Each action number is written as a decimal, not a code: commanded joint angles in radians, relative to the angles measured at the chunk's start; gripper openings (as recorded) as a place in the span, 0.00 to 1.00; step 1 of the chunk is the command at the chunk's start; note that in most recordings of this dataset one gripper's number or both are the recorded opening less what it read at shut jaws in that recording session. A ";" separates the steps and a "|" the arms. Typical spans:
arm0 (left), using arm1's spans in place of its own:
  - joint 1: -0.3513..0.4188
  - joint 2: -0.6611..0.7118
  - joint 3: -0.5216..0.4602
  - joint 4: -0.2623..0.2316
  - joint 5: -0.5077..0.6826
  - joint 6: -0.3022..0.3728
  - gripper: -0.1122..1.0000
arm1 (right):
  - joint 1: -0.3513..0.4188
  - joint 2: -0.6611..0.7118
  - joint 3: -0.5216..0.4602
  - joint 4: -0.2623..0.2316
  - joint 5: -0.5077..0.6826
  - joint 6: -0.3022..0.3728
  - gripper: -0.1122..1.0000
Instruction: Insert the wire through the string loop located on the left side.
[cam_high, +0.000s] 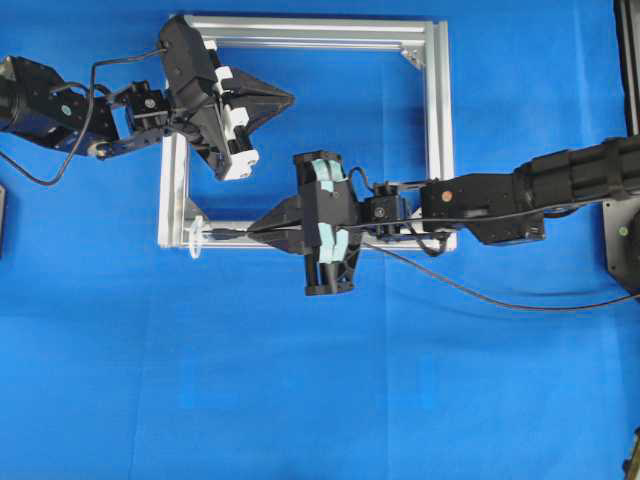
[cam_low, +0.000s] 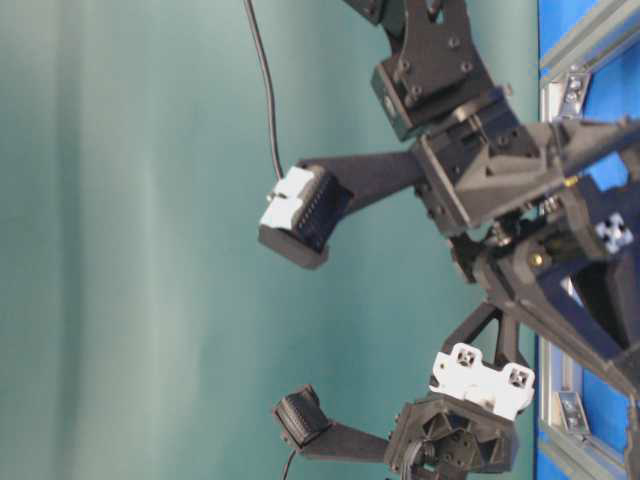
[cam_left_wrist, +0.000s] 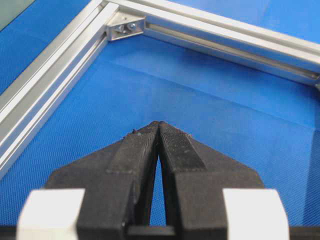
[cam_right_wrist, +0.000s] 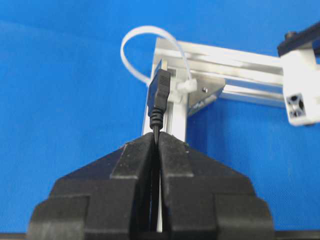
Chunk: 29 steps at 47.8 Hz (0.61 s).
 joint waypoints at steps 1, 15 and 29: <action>-0.002 -0.031 -0.006 0.003 -0.003 -0.002 0.10 | 0.000 -0.008 -0.040 0.000 -0.005 0.000 0.10; -0.002 -0.031 -0.006 0.003 -0.003 -0.002 0.10 | 0.000 0.061 -0.118 0.000 -0.003 -0.002 0.10; -0.002 -0.032 -0.006 0.003 -0.003 -0.002 0.10 | 0.000 0.117 -0.192 0.003 -0.003 0.000 0.10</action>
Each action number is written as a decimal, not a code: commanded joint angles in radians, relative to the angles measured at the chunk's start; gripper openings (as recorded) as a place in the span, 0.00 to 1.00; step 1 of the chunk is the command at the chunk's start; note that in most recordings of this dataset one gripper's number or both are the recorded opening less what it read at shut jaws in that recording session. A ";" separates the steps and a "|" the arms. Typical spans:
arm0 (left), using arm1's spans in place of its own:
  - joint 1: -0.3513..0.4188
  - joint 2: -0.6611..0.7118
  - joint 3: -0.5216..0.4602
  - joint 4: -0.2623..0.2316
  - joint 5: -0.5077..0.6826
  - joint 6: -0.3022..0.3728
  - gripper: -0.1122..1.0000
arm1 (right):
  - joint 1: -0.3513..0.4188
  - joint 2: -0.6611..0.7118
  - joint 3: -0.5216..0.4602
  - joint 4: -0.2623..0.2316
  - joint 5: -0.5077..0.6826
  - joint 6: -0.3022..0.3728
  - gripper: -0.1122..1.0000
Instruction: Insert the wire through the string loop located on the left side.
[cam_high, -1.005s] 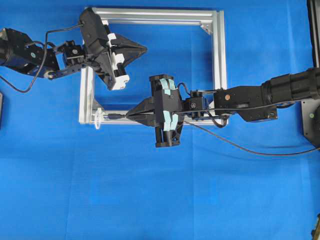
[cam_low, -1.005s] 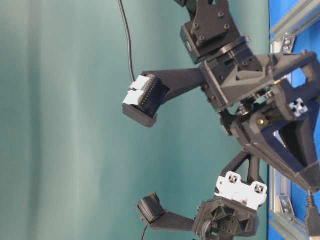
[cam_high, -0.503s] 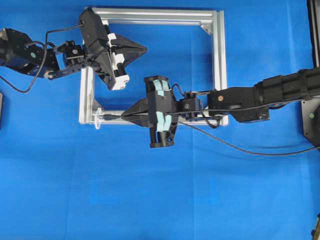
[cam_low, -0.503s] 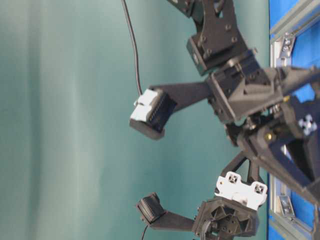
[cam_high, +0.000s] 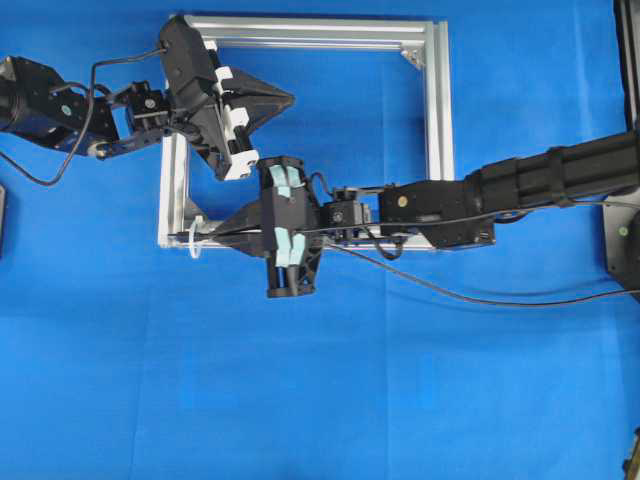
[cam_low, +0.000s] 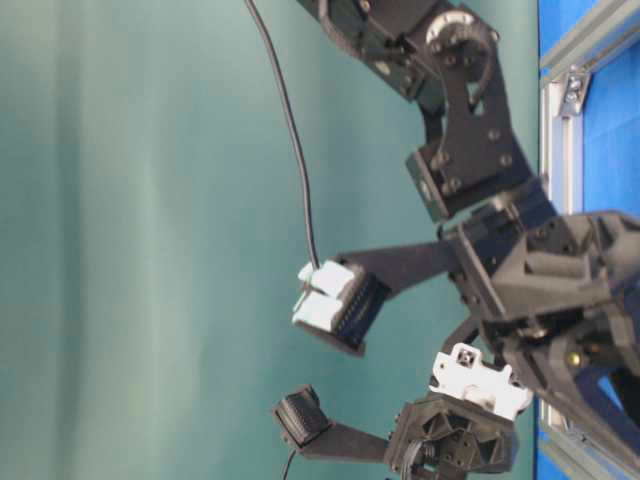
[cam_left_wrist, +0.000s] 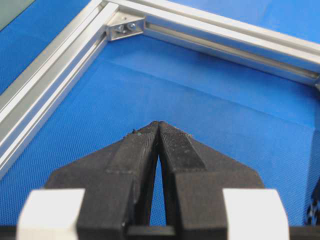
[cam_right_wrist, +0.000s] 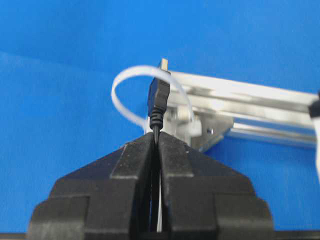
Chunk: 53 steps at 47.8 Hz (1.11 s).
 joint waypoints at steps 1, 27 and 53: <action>-0.002 -0.032 -0.006 0.003 -0.005 -0.002 0.10 | 0.002 -0.014 -0.035 0.005 -0.005 0.000 0.10; -0.002 -0.032 -0.006 0.002 -0.005 -0.002 0.10 | 0.002 0.002 -0.051 0.006 -0.005 0.000 0.10; 0.025 -0.129 0.140 0.003 -0.054 0.000 0.10 | 0.002 0.000 -0.048 0.006 -0.005 0.000 0.10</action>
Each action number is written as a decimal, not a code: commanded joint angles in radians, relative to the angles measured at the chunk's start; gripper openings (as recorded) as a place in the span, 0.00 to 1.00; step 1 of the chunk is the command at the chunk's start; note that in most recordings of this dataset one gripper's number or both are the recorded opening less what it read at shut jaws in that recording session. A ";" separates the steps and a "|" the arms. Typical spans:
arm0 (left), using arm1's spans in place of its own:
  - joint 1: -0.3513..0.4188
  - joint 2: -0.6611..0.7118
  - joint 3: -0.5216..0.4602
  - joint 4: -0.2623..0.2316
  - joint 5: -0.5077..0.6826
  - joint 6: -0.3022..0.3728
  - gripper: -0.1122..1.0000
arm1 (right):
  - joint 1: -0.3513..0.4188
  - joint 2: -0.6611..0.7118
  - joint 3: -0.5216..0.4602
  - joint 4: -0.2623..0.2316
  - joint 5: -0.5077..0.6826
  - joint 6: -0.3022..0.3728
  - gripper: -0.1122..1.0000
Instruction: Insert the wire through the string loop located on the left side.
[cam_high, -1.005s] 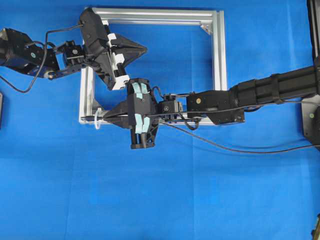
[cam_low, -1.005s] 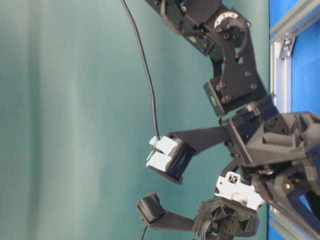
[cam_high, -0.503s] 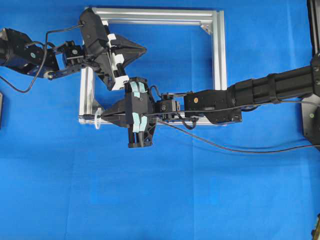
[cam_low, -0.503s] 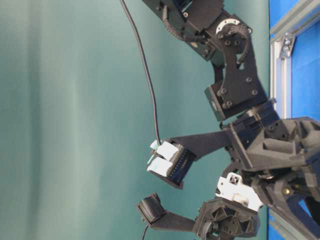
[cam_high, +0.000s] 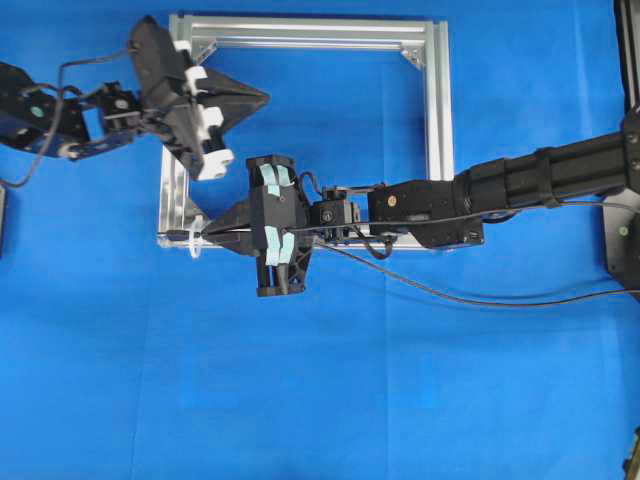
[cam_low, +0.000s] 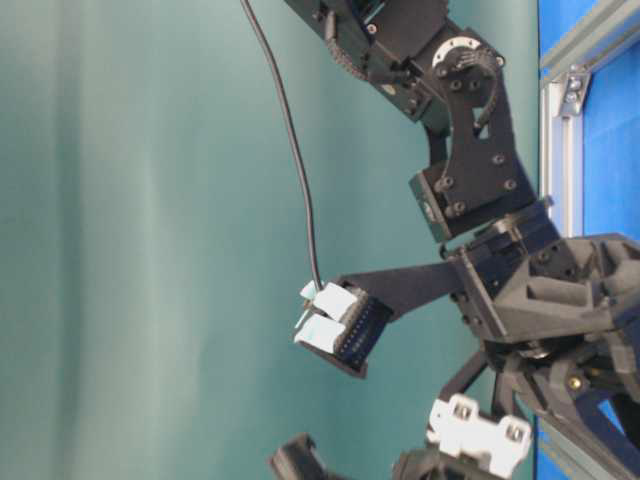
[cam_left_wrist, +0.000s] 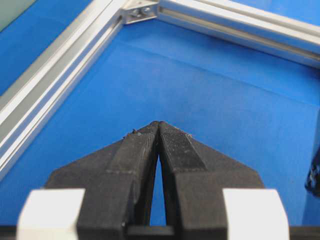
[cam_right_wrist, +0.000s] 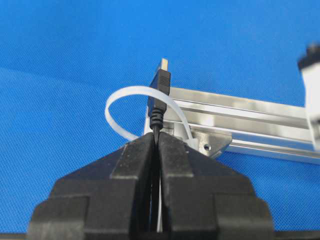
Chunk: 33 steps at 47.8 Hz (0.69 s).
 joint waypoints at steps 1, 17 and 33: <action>0.005 -0.046 0.021 0.002 -0.017 0.003 0.10 | 0.002 -0.023 -0.020 0.002 -0.005 0.002 0.10; 0.012 -0.164 0.178 0.002 -0.026 0.005 0.10 | 0.002 -0.023 -0.018 0.002 -0.005 0.002 0.10; 0.087 -0.295 0.316 0.000 -0.026 0.003 0.10 | 0.002 -0.023 -0.018 0.002 -0.005 0.002 0.10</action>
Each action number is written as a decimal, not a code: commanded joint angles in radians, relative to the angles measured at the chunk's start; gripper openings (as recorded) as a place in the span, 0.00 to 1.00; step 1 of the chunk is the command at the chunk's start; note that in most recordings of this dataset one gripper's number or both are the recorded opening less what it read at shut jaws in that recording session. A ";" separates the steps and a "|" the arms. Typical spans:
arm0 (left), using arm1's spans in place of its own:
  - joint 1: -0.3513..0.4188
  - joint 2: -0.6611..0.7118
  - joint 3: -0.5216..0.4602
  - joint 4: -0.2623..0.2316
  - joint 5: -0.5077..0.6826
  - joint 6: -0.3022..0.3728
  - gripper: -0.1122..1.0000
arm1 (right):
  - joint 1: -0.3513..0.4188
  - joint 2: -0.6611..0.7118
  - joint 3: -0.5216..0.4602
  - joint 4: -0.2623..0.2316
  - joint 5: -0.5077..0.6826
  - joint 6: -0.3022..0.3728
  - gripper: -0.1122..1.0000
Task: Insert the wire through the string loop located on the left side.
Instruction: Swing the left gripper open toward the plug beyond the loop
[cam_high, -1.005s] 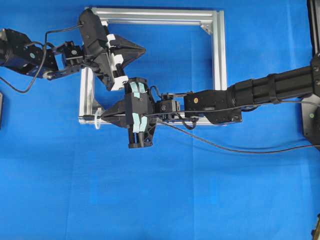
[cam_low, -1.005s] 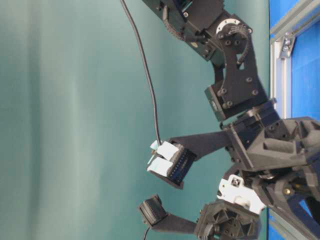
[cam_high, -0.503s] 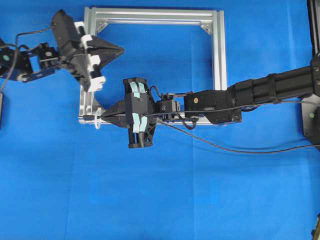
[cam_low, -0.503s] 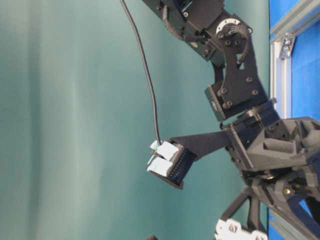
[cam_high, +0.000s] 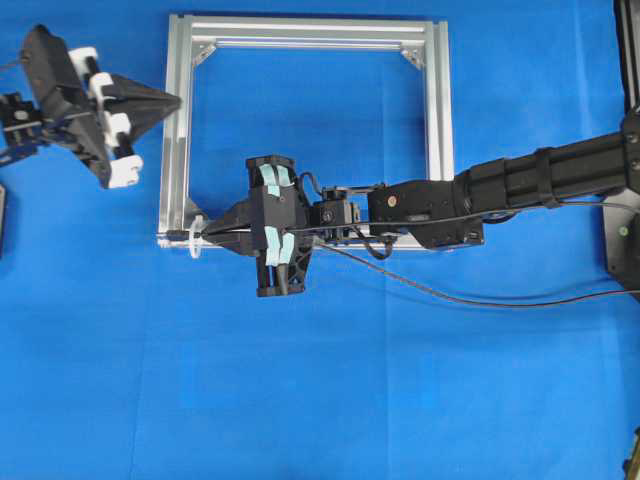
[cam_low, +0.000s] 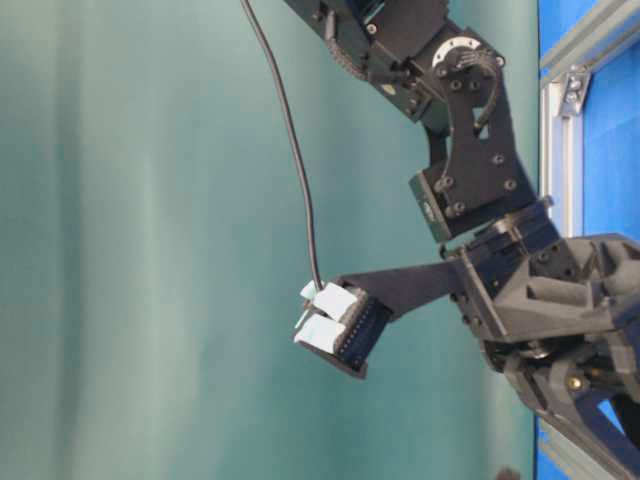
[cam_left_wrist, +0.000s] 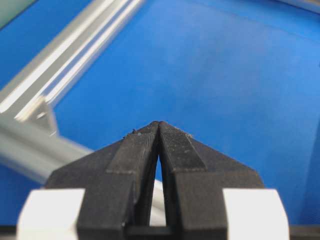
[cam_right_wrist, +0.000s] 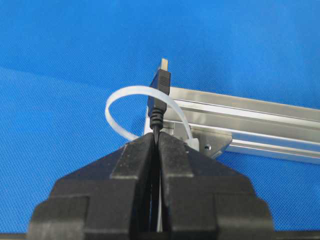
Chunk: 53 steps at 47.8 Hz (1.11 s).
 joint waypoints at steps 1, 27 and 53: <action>0.021 -0.034 0.012 0.002 -0.009 0.002 0.10 | 0.003 -0.021 -0.017 0.003 -0.005 0.002 0.10; -0.178 -0.127 0.054 0.011 0.021 -0.008 0.10 | 0.003 -0.021 -0.018 0.003 -0.005 0.002 0.10; -0.391 -0.250 0.075 0.011 0.150 -0.040 0.10 | 0.003 -0.021 -0.020 0.003 -0.008 0.002 0.10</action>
